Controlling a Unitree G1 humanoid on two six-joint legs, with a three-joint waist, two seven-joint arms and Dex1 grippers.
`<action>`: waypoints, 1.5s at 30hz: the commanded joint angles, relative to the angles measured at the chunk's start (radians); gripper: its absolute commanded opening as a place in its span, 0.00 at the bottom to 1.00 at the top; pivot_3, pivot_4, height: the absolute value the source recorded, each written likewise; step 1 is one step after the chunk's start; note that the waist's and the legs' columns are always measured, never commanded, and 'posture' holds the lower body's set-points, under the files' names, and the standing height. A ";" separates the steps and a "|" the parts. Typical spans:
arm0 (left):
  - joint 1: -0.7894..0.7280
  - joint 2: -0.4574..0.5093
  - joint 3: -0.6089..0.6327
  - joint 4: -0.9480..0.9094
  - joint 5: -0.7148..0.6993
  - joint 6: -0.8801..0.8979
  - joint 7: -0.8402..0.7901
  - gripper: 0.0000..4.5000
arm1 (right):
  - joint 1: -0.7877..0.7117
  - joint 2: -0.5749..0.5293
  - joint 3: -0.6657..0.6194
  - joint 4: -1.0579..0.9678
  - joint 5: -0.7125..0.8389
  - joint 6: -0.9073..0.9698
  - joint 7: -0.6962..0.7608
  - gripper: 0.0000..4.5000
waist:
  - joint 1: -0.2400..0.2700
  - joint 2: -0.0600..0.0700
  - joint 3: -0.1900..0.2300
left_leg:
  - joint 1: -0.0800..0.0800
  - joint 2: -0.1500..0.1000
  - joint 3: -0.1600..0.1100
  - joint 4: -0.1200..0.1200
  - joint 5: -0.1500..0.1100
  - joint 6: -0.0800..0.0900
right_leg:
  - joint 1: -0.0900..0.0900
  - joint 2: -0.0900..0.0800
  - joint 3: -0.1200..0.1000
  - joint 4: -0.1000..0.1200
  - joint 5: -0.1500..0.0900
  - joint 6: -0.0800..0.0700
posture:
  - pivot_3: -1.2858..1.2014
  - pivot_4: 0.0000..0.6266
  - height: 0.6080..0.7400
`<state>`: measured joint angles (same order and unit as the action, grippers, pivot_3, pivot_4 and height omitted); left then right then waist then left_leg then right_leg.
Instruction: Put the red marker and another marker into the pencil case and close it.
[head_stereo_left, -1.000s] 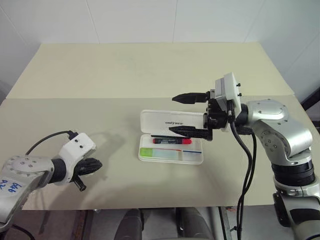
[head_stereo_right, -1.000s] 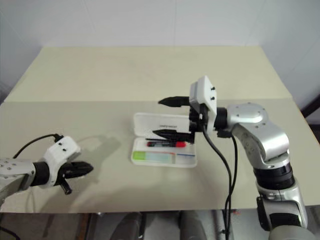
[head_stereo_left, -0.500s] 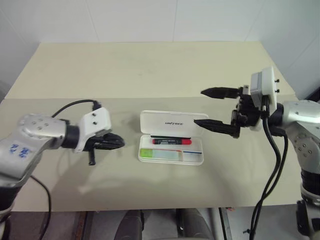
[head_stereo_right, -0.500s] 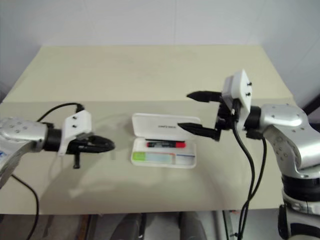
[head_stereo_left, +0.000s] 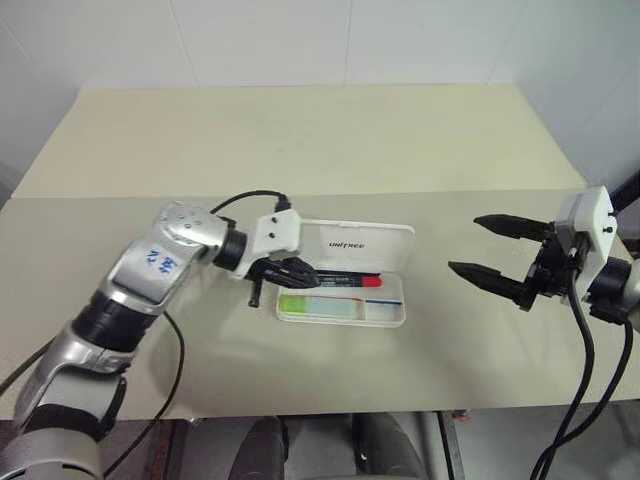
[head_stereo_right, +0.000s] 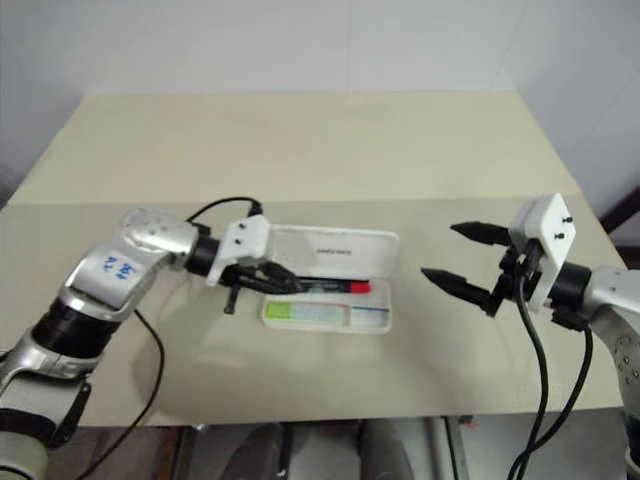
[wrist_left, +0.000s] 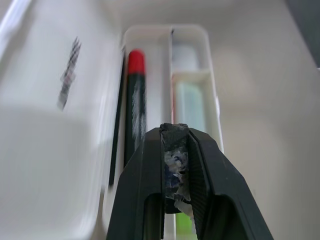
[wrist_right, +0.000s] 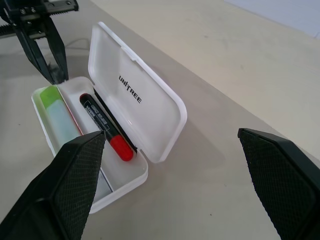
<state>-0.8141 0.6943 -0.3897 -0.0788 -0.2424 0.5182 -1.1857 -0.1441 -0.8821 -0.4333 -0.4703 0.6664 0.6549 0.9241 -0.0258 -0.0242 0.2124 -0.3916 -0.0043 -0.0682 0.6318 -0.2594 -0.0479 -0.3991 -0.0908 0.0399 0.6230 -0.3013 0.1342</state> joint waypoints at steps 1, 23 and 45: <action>-0.060 -0.069 -0.023 0.035 0.033 -0.032 -0.006 0.07 | 0.029 -0.014 -0.052 -0.068 0.026 0.010 -0.029 1.00 | 0.002 0.000 0.000 | 0.000 0.000 0.000 0.000 0.000 0.000 | 0.001 0.000 0.000 0.000 0.000 0.000 | 0.52 0.24 1.00; -0.092 -0.347 -0.113 0.165 0.191 -0.053 0.083 0.07 | 0.042 -0.016 -0.035 -0.166 0.107 0.059 -0.118 1.00 | 0.025 0.000 0.000 | 0.001 0.000 0.000 0.002 0.000 0.000 | 0.002 0.001 0.002 -0.001 0.001 0.001 | 0.52 0.24 1.00; -0.112 -0.473 -0.149 0.241 0.214 -0.085 0.051 0.07 | 0.084 0.020 -0.021 -0.194 0.108 0.038 -0.165 1.00 | 0.026 0.000 0.000 | 0.001 -0.001 0.000 0.002 0.000 0.000 | 0.002 0.001 0.002 -0.001 0.001 0.002 | 0.52 0.24 1.00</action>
<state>-0.9096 0.2364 -0.5319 0.1726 -0.0326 0.4535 -1.1283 -0.0608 -0.8677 -0.4376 -0.6275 0.7594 0.7164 0.7693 0.0005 -0.0243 0.2125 -0.3911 -0.0049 -0.0687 0.6336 -0.2592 -0.0478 -0.3970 -0.0898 0.0422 0.6221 -0.3003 0.1362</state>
